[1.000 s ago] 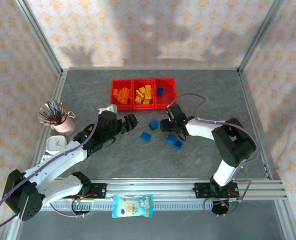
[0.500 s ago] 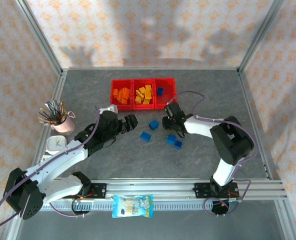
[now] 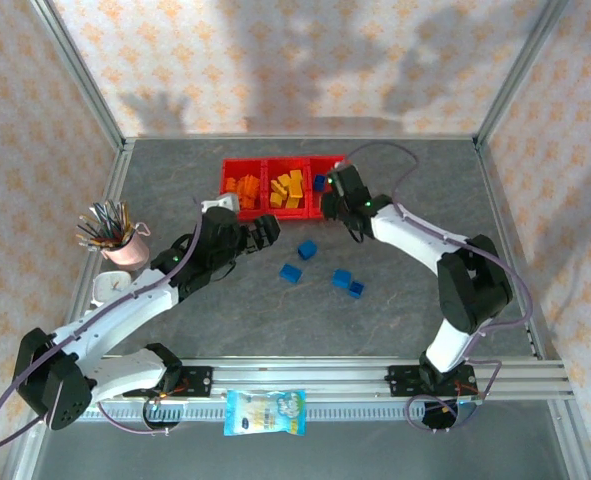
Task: Sort the legos into containers by color
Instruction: Place the lego in the container.
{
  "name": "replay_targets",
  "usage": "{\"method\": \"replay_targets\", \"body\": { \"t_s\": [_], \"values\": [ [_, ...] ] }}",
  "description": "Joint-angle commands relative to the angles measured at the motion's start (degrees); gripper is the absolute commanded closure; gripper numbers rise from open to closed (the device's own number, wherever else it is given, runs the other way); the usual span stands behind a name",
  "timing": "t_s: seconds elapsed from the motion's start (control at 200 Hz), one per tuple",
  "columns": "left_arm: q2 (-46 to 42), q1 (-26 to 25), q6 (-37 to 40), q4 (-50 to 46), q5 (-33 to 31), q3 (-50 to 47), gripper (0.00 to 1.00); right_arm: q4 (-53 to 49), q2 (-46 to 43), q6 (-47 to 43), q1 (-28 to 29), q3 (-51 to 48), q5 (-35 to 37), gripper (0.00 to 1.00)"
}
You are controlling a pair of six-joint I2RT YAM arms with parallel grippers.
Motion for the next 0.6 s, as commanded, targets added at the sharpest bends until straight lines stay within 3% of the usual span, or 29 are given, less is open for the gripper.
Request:
{"method": "replay_targets", "body": {
  "t_s": [0.0, 0.345, 0.48, 0.596],
  "values": [
    [1.55, 1.41, 2.79, 0.20, -0.74, 2.78, 0.01, -3.07, 4.08, 1.05, -0.92, 6.01, 4.79, 0.80],
    [4.17, 6.83, 3.40, 3.25, 3.04, 3.69, 0.01, -7.78, 21.52, 1.86, -3.25, 26.98, 8.80, 0.76],
    [4.52, 7.48, 4.00, 3.13, 3.65, 4.07, 0.01, -10.73, 25.74, 1.79, -3.36, 33.65, 9.46, 0.63],
    [4.34, 7.64, 4.59, 2.49, 3.66, 4.50, 0.01, -9.77, 24.23, 1.99, -3.36, 33.10, 8.94, 0.54]
  ]
}}
